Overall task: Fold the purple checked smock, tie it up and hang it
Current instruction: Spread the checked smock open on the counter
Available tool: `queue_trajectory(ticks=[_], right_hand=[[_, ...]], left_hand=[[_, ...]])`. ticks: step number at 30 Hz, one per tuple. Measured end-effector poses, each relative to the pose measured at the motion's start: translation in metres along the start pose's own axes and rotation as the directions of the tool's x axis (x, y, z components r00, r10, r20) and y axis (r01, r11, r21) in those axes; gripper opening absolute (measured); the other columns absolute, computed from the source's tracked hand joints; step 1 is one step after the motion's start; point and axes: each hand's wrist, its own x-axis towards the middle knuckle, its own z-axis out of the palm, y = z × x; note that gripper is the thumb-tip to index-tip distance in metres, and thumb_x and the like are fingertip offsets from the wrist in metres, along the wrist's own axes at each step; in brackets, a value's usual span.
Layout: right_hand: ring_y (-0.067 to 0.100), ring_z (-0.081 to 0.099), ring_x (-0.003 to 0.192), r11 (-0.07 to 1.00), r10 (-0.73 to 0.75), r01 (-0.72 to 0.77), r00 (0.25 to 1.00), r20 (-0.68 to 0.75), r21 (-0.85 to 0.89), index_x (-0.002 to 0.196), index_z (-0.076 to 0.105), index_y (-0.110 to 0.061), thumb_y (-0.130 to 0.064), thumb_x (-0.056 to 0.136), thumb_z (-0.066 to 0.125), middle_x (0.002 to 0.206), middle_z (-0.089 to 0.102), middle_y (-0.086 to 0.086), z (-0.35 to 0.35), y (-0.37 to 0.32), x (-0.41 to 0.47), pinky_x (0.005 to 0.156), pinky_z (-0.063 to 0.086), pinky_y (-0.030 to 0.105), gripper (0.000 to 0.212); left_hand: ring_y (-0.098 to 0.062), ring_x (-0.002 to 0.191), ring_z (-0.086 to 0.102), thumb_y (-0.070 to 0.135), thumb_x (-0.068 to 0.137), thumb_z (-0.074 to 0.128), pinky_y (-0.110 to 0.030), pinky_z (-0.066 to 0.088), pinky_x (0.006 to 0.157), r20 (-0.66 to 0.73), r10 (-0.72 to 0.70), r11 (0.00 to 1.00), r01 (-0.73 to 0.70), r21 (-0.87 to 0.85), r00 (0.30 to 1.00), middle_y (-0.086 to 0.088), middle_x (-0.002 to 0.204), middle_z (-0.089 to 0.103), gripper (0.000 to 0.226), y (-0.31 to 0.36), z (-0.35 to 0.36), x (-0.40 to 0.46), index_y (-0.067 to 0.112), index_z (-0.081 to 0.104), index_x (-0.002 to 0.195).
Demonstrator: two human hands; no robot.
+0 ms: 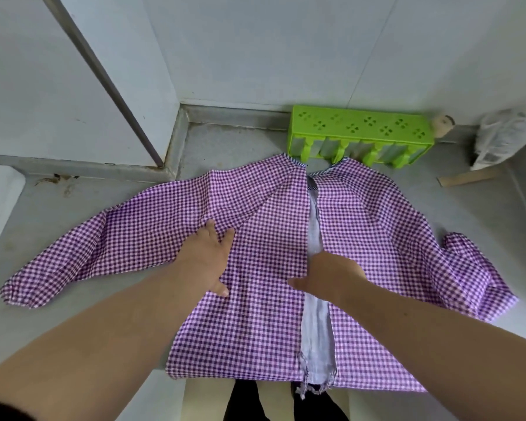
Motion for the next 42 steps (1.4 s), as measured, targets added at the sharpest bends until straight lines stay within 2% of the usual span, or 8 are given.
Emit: queue_trajectory(ticks=[6,13,18,22,25,31,37,42], right_hand=[[0.017,0.070,0.087,0.990,-0.084,0.081,0.996,0.021,0.118,0.108,0.066,-0.025,-0.052,0.092,0.061,0.099,0.070,-0.008,0.023,-0.004,-0.004,0.071,0.059,0.036,0.032],[0.027,0.054,0.138,0.971,-0.237,0.238,0.968,0.087,0.006,0.149,0.049,-0.021,-0.050,0.103,0.052,0.149,0.057,0.003,0.007,0.015,-0.009,0.113,0.045,0.045,0.054],[0.028,0.059,0.131,0.975,-0.215,0.218,0.975,0.053,-0.048,0.145,0.048,-0.021,-0.050,0.102,0.055,0.143,0.062,0.002,0.003,0.021,-0.013,0.105,0.051,0.049,0.052],[0.026,0.064,0.123,0.970,-0.240,0.240,0.971,0.000,0.044,0.139,0.049,-0.034,-0.051,0.098,0.057,0.137,0.066,-0.003,0.011,0.024,-0.015,0.096,0.055,0.046,0.046],[0.020,0.067,0.114,0.949,-0.310,0.312,0.949,-0.062,0.041,0.127,0.054,-0.036,-0.057,0.094,0.058,0.123,0.069,-0.010,0.012,0.030,-0.018,0.090,0.056,0.044,0.039],[0.016,0.061,0.108,0.641,-0.712,0.726,0.684,0.161,-0.249,0.118,0.059,-0.033,-0.058,0.094,0.062,0.122,0.056,-0.011,0.016,0.051,-0.053,0.091,0.055,0.039,0.034],[0.027,0.068,0.098,0.368,-0.771,0.818,0.534,0.346,-0.442,0.128,0.065,-0.019,-0.020,0.093,0.074,0.121,0.058,0.002,0.043,0.055,-0.058,0.073,0.061,0.041,0.036],[0.024,0.070,0.092,0.437,-0.767,0.826,0.549,0.333,-0.355,0.112,0.066,-0.023,-0.015,0.094,0.072,0.107,0.069,-0.003,0.041,0.053,-0.060,0.076,0.059,0.040,0.020]], left_hand=[[-0.045,0.159,0.014,0.084,0.070,0.073,-0.052,0.028,0.127,0.014,0.012,1.000,-0.011,-0.029,1.000,-0.033,0.170,-0.014,0.148,-0.002,-0.001,-0.002,0.017,-0.019,0.165],[-0.042,0.159,0.016,0.084,0.071,0.072,-0.051,0.030,0.126,0.020,0.035,0.999,-0.034,-0.021,0.999,-0.027,0.172,-0.015,0.147,-0.008,-0.006,-0.008,0.019,-0.021,0.165],[-0.044,0.161,0.007,0.085,0.072,0.070,-0.052,0.020,0.129,-0.019,0.035,0.999,-0.035,0.003,0.999,-0.027,0.171,-0.022,0.149,0.000,-0.007,-0.008,0.014,-0.022,0.164],[-0.039,0.162,-0.005,0.079,0.081,0.067,-0.054,0.012,0.131,-0.194,0.301,0.951,-0.278,0.138,0.934,-0.017,0.173,-0.024,0.133,0.025,-0.006,-0.011,0.016,-0.012,0.167],[-0.041,0.162,-0.004,0.082,0.076,0.069,-0.055,0.017,0.130,-0.109,0.306,0.949,-0.293,0.117,0.946,-0.018,0.172,-0.026,0.138,0.047,-0.001,-0.012,0.021,-0.017,0.166],[-0.048,0.159,-0.011,0.086,0.065,0.074,-0.060,0.029,0.125,-0.023,0.225,0.970,-0.222,0.096,0.974,-0.023,0.166,-0.036,0.153,0.065,-0.002,-0.011,0.028,-0.031,0.160],[-0.051,0.157,-0.016,0.082,0.065,0.078,-0.064,0.033,0.120,0.051,0.212,0.975,-0.214,0.053,0.976,-0.020,0.165,-0.039,0.151,0.070,-0.008,-0.013,0.040,-0.034,0.157],[-0.050,0.157,-0.017,0.081,0.066,0.078,-0.064,0.032,0.122,0.054,0.213,0.976,-0.216,0.040,0.975,-0.019,0.165,-0.040,0.150,0.070,-0.009,-0.013,0.042,-0.034,0.156]])
